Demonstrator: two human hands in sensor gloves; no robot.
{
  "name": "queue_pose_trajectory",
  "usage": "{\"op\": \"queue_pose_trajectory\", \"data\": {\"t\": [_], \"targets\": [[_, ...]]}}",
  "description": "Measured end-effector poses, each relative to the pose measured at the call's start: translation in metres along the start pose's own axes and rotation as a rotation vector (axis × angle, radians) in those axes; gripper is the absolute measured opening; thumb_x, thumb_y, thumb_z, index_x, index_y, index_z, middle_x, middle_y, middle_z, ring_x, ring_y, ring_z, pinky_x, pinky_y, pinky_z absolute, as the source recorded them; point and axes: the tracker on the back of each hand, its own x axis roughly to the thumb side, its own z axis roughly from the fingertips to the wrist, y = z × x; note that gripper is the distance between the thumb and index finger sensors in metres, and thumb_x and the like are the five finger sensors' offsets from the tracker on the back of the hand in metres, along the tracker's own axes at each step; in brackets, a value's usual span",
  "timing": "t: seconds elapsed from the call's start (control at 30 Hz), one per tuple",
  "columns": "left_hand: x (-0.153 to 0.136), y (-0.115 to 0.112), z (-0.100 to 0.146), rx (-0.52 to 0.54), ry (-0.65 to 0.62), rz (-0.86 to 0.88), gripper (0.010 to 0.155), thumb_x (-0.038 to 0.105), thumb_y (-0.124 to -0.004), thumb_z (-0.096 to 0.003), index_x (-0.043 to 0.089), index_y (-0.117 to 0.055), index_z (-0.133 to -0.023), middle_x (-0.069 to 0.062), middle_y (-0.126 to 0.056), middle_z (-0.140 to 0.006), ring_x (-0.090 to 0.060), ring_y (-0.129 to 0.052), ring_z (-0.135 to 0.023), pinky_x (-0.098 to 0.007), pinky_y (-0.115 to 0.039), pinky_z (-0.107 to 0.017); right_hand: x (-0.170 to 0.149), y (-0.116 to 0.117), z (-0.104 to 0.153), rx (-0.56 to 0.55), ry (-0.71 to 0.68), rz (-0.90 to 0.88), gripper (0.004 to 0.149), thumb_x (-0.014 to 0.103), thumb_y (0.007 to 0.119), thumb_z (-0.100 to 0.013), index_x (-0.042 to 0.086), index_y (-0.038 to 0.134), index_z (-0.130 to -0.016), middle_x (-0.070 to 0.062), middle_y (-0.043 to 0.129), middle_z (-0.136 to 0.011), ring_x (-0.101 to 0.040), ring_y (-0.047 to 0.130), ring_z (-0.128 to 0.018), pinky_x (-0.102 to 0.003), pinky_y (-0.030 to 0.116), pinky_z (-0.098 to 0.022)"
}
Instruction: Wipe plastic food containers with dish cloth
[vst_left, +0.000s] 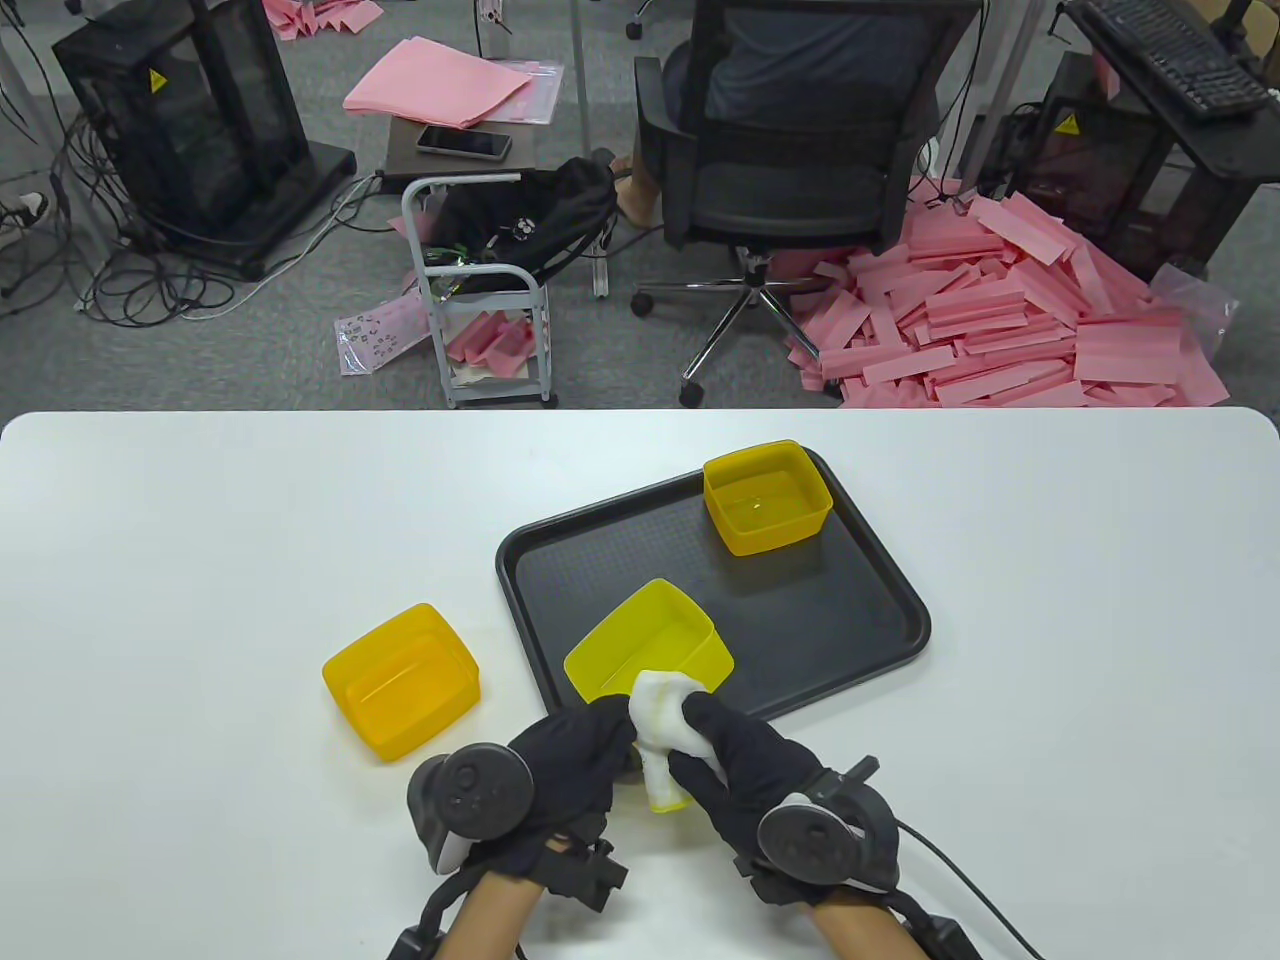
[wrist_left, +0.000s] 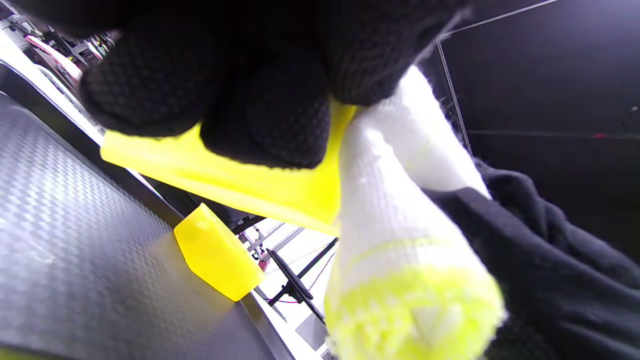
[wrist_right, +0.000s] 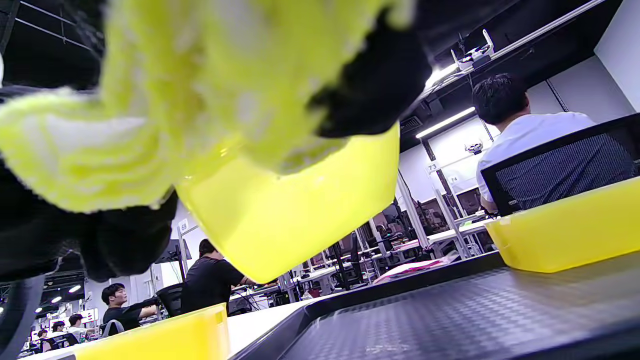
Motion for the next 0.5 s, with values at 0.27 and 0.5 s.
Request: {"op": "queue_pose_trajectory", "data": {"t": [0.27,0.5], "targets": [[-0.002,0.0,0.0,-0.003,0.003,-0.076,0.042,0.043,-0.088,-0.0445,0.02,-0.095,-0.079,-0.006,-0.104,-0.046,-0.032,-0.1,-0.04,-0.045,-0.084,-0.028,-0.042,-0.018,0.002,-0.093,0.196,-0.111,0.061,0.052,0.074,-0.055,0.02,0.053,-0.102,0.002,0.087,-0.075,-0.022,0.097,-0.035,-0.025,0.085,-0.012],[-0.005,0.016,-0.003,0.044,0.019,-0.182,0.039,0.045,-0.092,-0.0412,0.028,-0.1,-0.076,-0.007,-0.102,-0.054,-0.034,-0.098,-0.048,-0.048,-0.081,-0.033,-0.058,-0.029,0.002,-0.133,0.268,-0.169,0.06,0.051,0.073,-0.055,0.019,0.054,-0.102,0.001,0.087,-0.076,-0.022,0.097,-0.035,-0.025,0.085,-0.012]]}}
